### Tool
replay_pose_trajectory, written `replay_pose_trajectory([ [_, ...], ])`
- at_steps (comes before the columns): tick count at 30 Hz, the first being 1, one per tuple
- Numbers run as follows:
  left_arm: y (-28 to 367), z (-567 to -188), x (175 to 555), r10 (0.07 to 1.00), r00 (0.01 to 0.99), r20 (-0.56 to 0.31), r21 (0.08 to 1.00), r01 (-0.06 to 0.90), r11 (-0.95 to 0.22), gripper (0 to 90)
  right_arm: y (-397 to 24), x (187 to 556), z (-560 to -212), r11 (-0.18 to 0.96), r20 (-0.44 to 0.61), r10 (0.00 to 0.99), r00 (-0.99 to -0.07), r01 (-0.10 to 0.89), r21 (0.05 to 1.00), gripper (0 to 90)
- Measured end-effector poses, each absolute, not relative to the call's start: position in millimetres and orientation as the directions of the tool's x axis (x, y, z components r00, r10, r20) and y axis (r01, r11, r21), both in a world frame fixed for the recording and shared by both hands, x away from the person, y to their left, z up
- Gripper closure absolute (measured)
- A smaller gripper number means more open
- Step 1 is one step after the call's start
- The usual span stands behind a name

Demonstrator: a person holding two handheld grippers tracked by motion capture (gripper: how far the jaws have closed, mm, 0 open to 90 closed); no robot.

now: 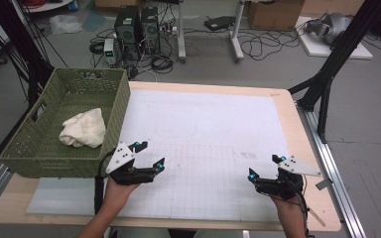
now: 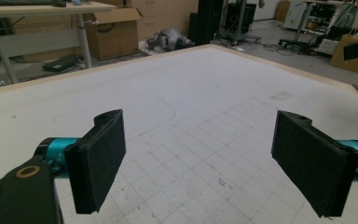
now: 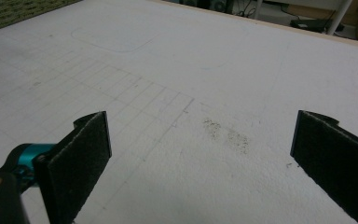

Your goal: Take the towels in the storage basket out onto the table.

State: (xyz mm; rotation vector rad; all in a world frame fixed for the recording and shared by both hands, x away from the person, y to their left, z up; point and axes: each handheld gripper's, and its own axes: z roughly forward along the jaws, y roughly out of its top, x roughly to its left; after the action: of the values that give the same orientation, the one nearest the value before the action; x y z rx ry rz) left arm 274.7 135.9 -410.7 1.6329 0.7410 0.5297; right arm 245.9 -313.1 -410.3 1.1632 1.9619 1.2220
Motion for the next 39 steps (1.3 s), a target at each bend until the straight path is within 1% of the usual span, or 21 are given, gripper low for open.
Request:
replay_pose_trajectory([
  [7, 144.0, -388.3, 275.3, 0.729, 0.68, -0.076, 0.981, 0.181, -0.067, 18.1, -313.4, 248.8, -410.9, 0.201, 0.009, 0.879, -0.477, 0.387, 0.9, 4.1],
  [10, 152.1, -375.3, 275.7, 0.732, 0.676, -0.086, 0.982, 0.181, -0.052, 18.0, -315.1, 249.2, -411.2, 0.174, 0.037, 0.877, -0.479, 0.388, 0.905, 4.1],
  [13, 163.0, -358.6, 276.1, 0.737, 0.669, -0.092, 0.984, 0.175, -0.036, 17.3, -314.5, 248.4, -411.1, 0.18, 0.032, 0.875, -0.484, 0.385, 0.905, 4.1],
  [17, 181.2, -337.4, 276.4, 0.74, 0.669, -0.071, 0.99, 0.139, -0.03, 17.3, -313.8, 248.2, -410.4, 0.185, 0.027, 0.874, -0.486, 0.382, 0.905, 4.2],
  [23, 208.5, -319.7, 283.1, 0.766, 0.64, -0.055, 0.991, 0.131, -0.038, 17.2, -312.9, 246.0, -409.2, 0.188, 0.019, 0.876, -0.483, 0.376, 0.907, 4.2],
  [28, 229.1, -312.1, 288.2, 0.789, 0.612, -0.056, 0.992, 0.123, -0.026, 17.2, -310.6, 246.4, -409.1, 0.198, 0.012, 0.873, -0.488, 0.376, 0.905, 4.2],
  [39, 274.4, -314.9, 313.6, 0.829, 0.553, -0.083, 0.985, 0.17, -0.014, 17.2, -312.6, 243.5, -407.9, 0.193, 0.012, 0.877, -0.48, 0.377, 0.906, 4.2],
])
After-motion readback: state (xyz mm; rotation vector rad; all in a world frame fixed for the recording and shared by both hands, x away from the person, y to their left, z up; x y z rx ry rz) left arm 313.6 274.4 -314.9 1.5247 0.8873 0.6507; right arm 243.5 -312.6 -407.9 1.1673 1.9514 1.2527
